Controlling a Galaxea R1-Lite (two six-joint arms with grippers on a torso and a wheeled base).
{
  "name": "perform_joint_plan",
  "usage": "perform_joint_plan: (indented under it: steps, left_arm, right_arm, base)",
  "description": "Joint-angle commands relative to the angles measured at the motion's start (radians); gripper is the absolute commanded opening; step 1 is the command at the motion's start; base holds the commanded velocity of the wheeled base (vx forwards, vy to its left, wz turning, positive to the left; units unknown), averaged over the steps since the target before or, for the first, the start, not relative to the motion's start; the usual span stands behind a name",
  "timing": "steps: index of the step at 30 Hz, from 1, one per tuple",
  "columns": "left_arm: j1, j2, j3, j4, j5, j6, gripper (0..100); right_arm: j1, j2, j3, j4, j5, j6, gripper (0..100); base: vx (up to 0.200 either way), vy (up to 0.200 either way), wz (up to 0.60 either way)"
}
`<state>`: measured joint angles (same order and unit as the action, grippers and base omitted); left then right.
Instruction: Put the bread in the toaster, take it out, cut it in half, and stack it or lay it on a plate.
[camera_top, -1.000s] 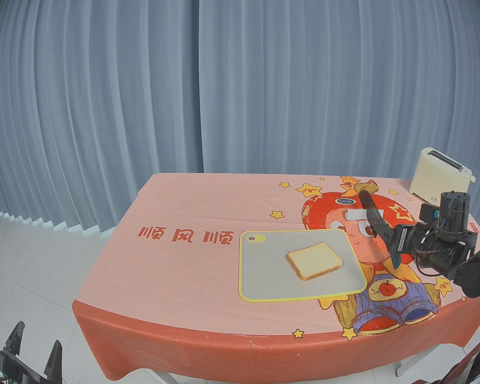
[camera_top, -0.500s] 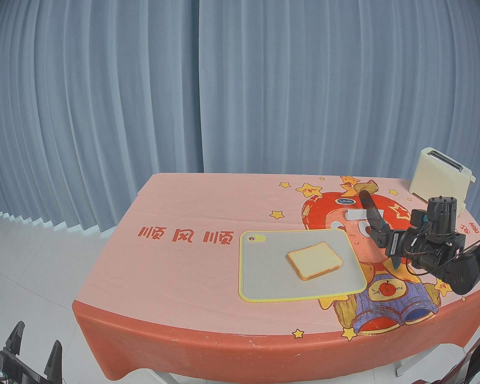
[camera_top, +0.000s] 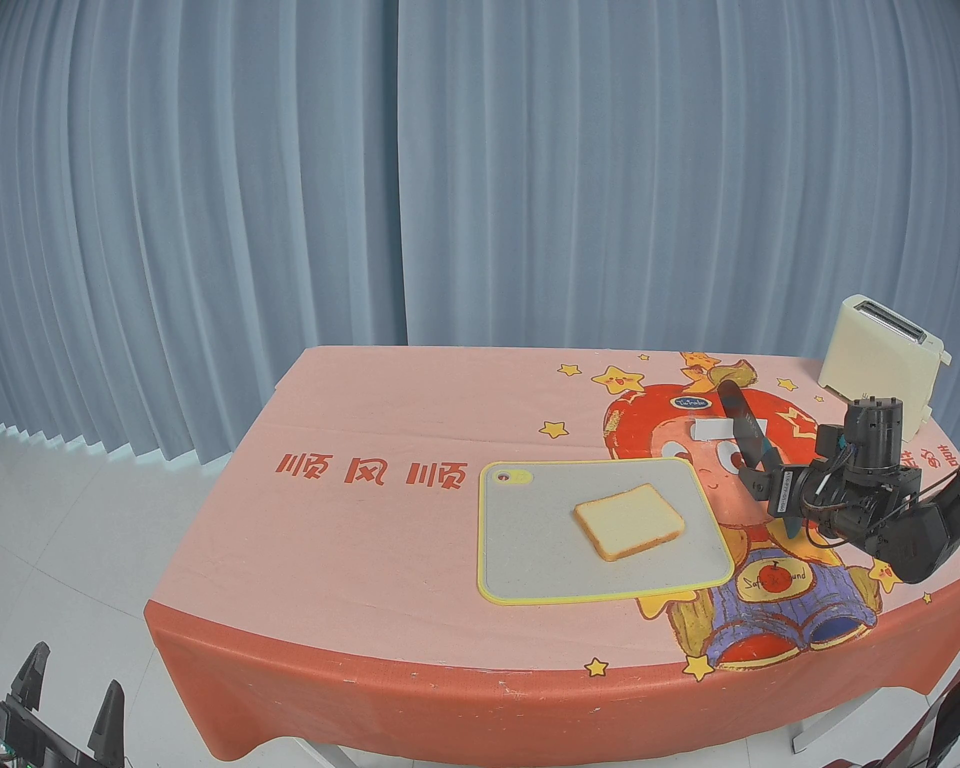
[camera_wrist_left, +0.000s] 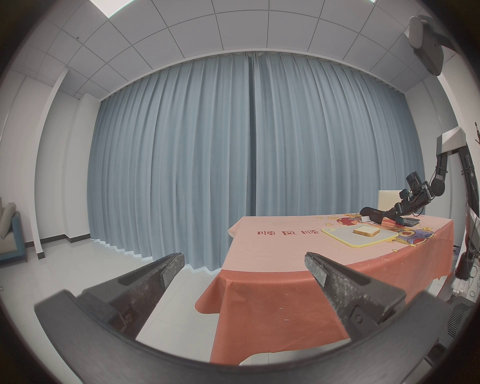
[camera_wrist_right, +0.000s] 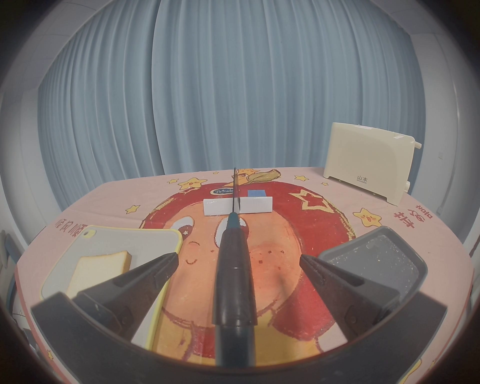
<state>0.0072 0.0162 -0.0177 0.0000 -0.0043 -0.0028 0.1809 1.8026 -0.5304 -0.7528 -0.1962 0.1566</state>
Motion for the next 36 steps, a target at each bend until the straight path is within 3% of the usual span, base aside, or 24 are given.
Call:
perform_joint_plan:
  steps: [1, 10, 25, 36]
  left_arm:
    - [0.0, -0.016, 0.016, 0.0, 0.0, 0.0, 100]
    - [0.0, -0.016, 0.016, 0.0, 0.0, 0.0, 100]
    - [0.0, -0.016, 0.018, 0.0, 0.0, 0.0, 100]
    - [0.0, -0.016, 0.018, 0.0, 0.0, 0.0, 100]
  right_arm:
    - [0.003, 0.017, -0.002, 0.0, 0.001, -0.008, 100]
    - [0.0, 0.015, -0.013, 0.0, 0.003, -0.032, 100]
    - [0.006, 0.034, -0.02, -0.002, 0.001, -0.032, 100]
    - [0.003, 0.086, -0.01, -0.096, 0.001, -0.037, 100]
  base:
    - [0.0, 0.0, 0.0]
    - [0.0, 0.0, 0.0]
    - [0.0, 0.0, 0.0]
    - [0.0, 0.0, 0.0]
